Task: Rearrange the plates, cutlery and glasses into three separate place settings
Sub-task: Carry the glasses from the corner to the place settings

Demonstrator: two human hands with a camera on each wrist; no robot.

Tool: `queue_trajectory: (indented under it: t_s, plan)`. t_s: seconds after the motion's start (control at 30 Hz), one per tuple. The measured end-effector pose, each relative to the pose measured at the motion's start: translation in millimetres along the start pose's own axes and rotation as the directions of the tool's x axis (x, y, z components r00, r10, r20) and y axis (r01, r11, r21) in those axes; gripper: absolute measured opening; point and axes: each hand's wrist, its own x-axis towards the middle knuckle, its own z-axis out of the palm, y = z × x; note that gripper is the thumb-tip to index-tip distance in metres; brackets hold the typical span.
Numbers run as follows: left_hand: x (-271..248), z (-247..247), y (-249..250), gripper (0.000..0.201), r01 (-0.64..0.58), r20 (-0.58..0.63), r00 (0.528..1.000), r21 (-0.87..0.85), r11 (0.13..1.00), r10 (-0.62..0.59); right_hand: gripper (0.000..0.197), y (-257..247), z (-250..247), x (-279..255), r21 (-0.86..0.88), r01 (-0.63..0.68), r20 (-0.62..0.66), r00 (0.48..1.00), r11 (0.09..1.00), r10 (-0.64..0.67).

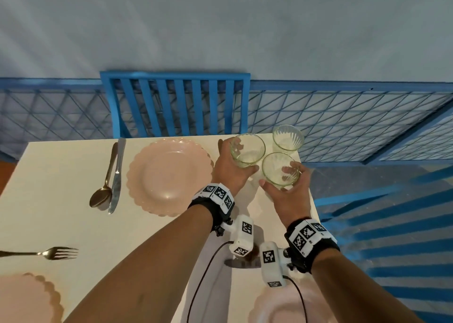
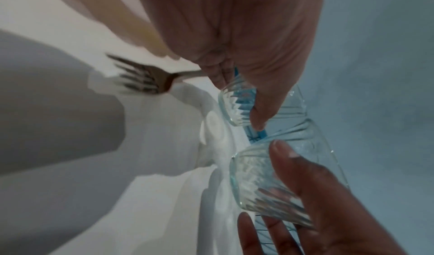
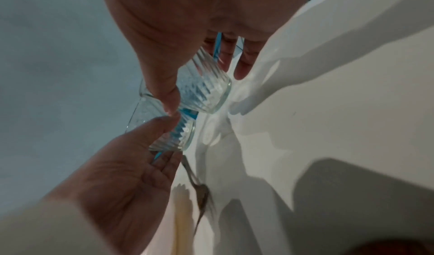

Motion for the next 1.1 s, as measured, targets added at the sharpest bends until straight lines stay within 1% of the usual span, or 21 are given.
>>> queue_trajectory:
  t_s: [0.13,0.2,0.27,0.4,0.5,0.57,0.67,0.73,0.87,1.0,1.1]
  plan:
    - [-46,-52,13,0.079,-0.027,-0.044,0.999,-0.096,0.995,0.023,0.081,-25,0,-33,0.04,0.05,0.003,0.999,0.998,-0.05]
    - [-76,-83,10,0.079,-0.035,-0.061,0.998,-0.1,0.994,0.029,0.083,-34,4,-58,0.084,0.032,0.022,0.999,0.996,-0.034]
    - [-103,-115,3,0.079,-0.045,-0.094,0.995,-0.107,0.993,0.034,0.08,-47,15,-85,0.124,0.018,0.032,0.999,0.992,-0.023]
    - [-157,-172,-22,0.08,0.023,-0.199,0.979,-0.106,0.994,-0.044,0.072,-56,47,-148,0.182,-0.048,0.102,0.994,0.982,0.029]
    - [-193,-210,-45,0.078,0.073,-0.26,0.961,-0.074,0.995,-0.09,0.071,-42,69,-188,0.174,-0.052,0.114,0.993,0.983,0.033]
    - [-213,-229,-58,0.077,0.112,-0.285,0.951,-0.057,0.992,-0.124,0.071,-31,79,-208,0.16,-0.078,0.134,0.989,0.984,0.057]
    - [-229,-240,-70,0.077,0.154,-0.302,0.937,-0.085,0.984,-0.173,0.07,-19,88,-227,0.114,-0.087,0.149,0.986,0.99,0.069]
    - [-234,-241,-76,0.077,0.177,-0.295,0.934,-0.114,0.978,-0.203,0.071,-14,93,-231,0.089,-0.074,0.133,0.989,0.993,0.062]
    - [-237,-238,-86,0.08,0.178,-0.29,0.935,-0.113,0.977,-0.204,0.074,-10,99,-234,0.017,-0.08,0.124,0.989,0.997,0.077]
    - [-240,-239,-90,0.08,0.193,-0.286,0.932,-0.129,0.973,-0.223,0.073,-9,101,-235,0.011,-0.111,0.115,0.987,0.994,0.109]
    - [-239,-241,-94,0.081,0.201,-0.287,0.932,-0.098,0.975,-0.221,0.074,-6,101,-234,0.013,-0.124,0.113,0.986,0.992,0.122]
